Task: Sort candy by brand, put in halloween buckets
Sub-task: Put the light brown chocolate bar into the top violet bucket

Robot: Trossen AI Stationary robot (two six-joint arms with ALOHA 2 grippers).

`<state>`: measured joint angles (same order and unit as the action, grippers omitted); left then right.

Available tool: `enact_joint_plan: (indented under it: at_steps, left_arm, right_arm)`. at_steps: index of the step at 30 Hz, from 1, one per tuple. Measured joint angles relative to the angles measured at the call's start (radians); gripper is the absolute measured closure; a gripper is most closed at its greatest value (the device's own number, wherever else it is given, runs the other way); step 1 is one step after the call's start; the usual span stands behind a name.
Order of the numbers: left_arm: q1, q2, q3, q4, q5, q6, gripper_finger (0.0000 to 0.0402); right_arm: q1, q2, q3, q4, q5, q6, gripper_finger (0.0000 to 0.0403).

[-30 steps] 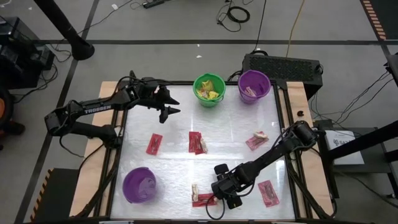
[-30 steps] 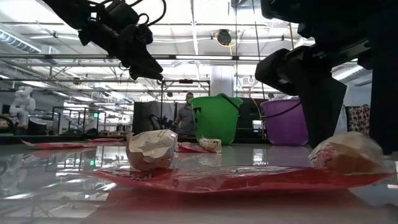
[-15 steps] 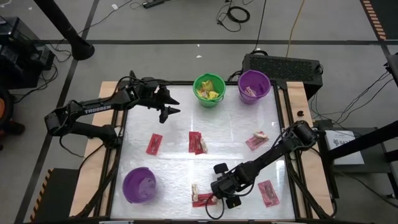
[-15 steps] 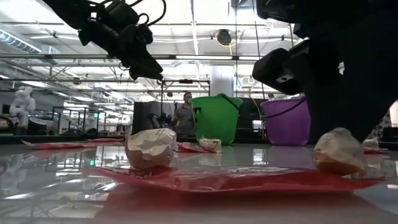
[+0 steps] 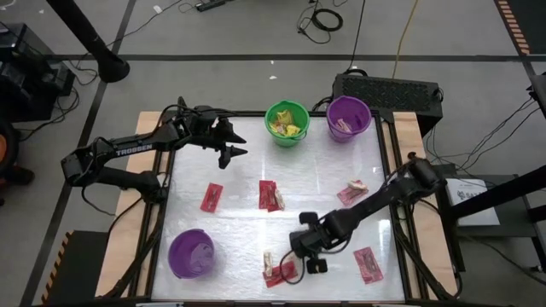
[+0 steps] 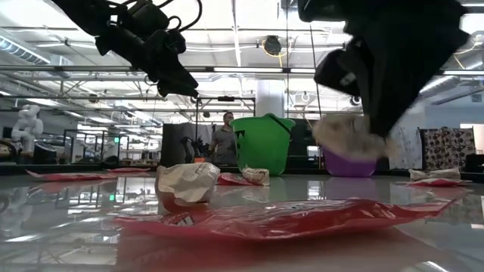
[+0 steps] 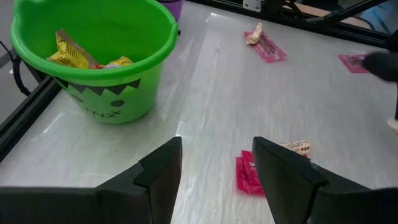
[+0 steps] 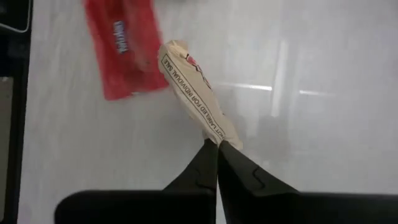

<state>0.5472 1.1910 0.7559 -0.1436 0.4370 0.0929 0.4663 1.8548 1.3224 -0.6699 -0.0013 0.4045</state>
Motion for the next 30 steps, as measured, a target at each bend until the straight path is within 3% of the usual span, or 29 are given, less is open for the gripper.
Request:
enact_joint_plan:
  at_steps: [5, 14, 23, 30]
  left_arm:
    - [0.0, 0.0, 0.0, 0.0, 0.0, 0.0, 0.0198]
    - [0.0, 0.0, 0.0, 0.0, -0.002, -0.001, 0.0198]
    - [0.0, 0.0, 0.0, -0.032, -0.005, -0.036, 0.0198]
    - [0.0, 0.0, 0.0, -0.082, -0.007, -0.088, 0.0198]
  right_arm:
    - [-0.079, -0.116, 0.0, -0.134, 0.069, -0.005, 0.0402]
    - [-0.362, -0.311, 0.0, -0.221, 0.401, 0.001, 0.0403]
    - [-0.751, -0.349, 0.0, -0.228, 0.395, 0.038, 0.0402]
    - [-0.965, -0.349, 0.0, -0.228, 0.392, 0.04, 0.0402]
